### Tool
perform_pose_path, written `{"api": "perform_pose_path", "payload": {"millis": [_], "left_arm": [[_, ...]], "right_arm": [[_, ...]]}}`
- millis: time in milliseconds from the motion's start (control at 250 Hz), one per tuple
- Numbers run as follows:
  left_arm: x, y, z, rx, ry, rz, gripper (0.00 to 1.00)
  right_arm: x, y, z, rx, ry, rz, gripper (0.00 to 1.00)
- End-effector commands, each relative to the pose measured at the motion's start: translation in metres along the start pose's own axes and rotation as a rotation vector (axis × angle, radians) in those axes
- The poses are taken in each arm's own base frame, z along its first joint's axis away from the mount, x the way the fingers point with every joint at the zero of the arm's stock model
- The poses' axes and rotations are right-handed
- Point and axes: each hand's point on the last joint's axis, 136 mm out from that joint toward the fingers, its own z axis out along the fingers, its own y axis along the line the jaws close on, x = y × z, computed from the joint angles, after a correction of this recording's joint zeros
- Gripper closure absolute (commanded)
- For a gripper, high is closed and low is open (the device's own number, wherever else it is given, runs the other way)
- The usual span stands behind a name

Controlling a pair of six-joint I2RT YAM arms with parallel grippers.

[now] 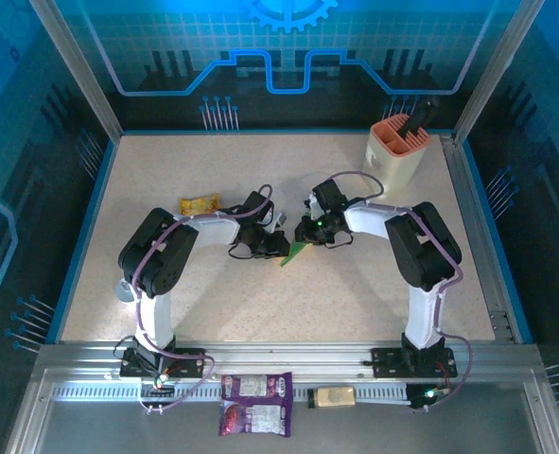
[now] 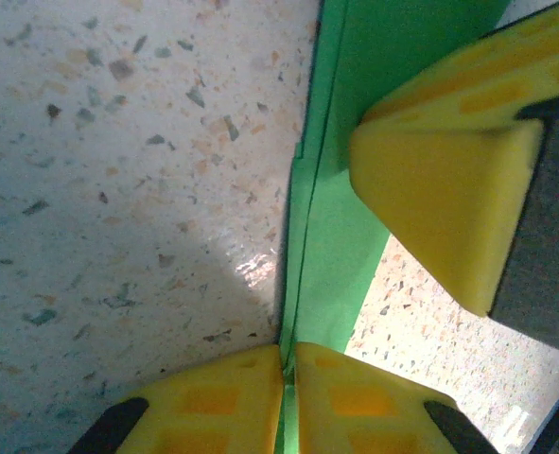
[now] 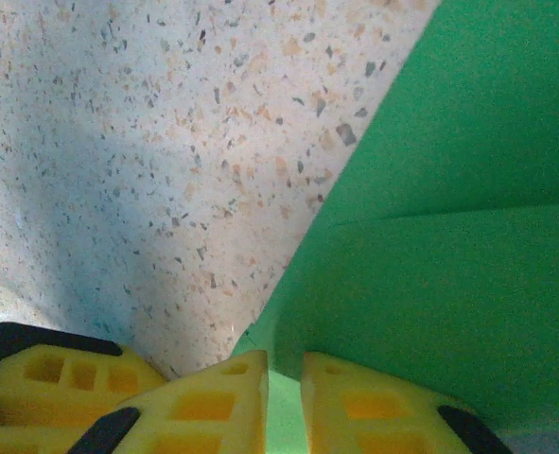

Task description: Fold a paper plane with a square sheet of paper (pick it up from the middle)

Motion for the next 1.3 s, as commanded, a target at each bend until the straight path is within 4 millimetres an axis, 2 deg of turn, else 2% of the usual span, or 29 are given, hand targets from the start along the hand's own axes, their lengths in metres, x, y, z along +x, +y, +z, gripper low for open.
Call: {"api": "perform_pose_path", "payload": {"millis": [0, 184, 288, 400, 555, 791, 1299], "left_arm": [[0.011, 0.011, 0.001, -0.054, 0.028, -0.025, 0.85], [-0.01, -0.009, -0.033, -0.071, -0.087, 0.019, 0.72], [-0.019, -0.019, -0.045, -0.059, -0.135, 0.045, 0.7], [-0.018, -0.036, -0.043, 0.039, -0.127, 0.062, 0.73], [-0.011, -0.047, -0.026, 0.126, -0.076, 0.052, 0.82], [-0.003, -0.038, -0.008, 0.113, -0.024, 0.03, 0.88], [0.012, -0.005, 0.015, 0.037, 0.026, -0.027, 0.91]], "right_arm": [[0.014, -0.02, 0.012, 0.068, 0.074, 0.023, 0.81], [0.019, -0.025, 0.012, 0.095, 0.092, 0.016, 0.82], [0.018, -0.024, 0.012, 0.09, 0.091, 0.01, 0.82], [0.017, -0.022, 0.012, 0.081, 0.09, 0.009, 0.84], [0.017, -0.021, 0.012, 0.072, 0.092, 0.009, 0.85], [0.018, -0.021, 0.013, 0.067, 0.097, 0.013, 0.85], [0.019, -0.023, 0.015, 0.075, 0.107, 0.016, 0.85]]}}
